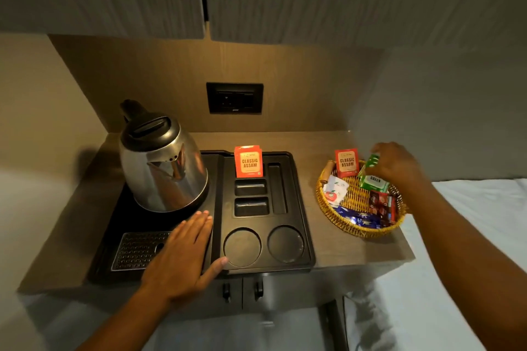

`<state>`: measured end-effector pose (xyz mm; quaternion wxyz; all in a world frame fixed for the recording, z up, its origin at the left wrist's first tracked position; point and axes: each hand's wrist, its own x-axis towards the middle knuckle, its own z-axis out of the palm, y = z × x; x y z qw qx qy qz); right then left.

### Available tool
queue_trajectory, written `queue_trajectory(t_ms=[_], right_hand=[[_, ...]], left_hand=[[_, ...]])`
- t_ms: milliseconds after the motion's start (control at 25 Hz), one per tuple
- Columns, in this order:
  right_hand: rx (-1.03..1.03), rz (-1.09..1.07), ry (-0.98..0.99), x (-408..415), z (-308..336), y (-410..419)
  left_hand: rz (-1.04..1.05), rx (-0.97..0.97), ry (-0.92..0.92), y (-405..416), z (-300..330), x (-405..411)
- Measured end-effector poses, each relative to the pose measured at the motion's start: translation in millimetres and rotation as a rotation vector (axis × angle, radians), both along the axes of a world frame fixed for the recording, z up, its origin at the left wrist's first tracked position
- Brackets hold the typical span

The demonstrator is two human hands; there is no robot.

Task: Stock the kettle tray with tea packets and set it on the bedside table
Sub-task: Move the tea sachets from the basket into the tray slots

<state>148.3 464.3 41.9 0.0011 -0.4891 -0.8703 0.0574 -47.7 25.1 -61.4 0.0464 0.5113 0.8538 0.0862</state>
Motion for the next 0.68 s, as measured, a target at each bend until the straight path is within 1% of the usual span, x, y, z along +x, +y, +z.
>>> queue_trajectory(t_ms=[40,120,320,440,520,560,680], right_hand=[[-0.053,-0.02,-0.047,13.0,-2.6,4.6],[-0.108,-0.01,-0.07,20.4,-10.2,6.2],[-0.093,-0.042,0.003,21.8,-15.1,11.2],[-0.244,-0.048,0.102,22.3,-7.7,19.5],[-0.323,-0.007,0.142,22.2,7.3,21.0],[-0.331,0.028,0.147,22.6,18.3,20.6],[-0.277,0.185,0.189,10.9,57.6,8.0]], left_hand=[[-0.003,-0.004,0.004,0.1,0.8,0.1],[-0.006,-0.021,0.017,-1.3,1.7,-0.9],[-0.002,-0.034,0.013,-1.7,1.6,-0.7],[-0.004,-0.034,0.014,0.0,5.0,0.3],[-0.005,-0.032,0.007,-0.5,7.6,0.9],[-0.004,-0.035,0.007,-0.2,8.6,1.3],[-0.002,-0.035,0.011,-0.2,10.9,2.1]])
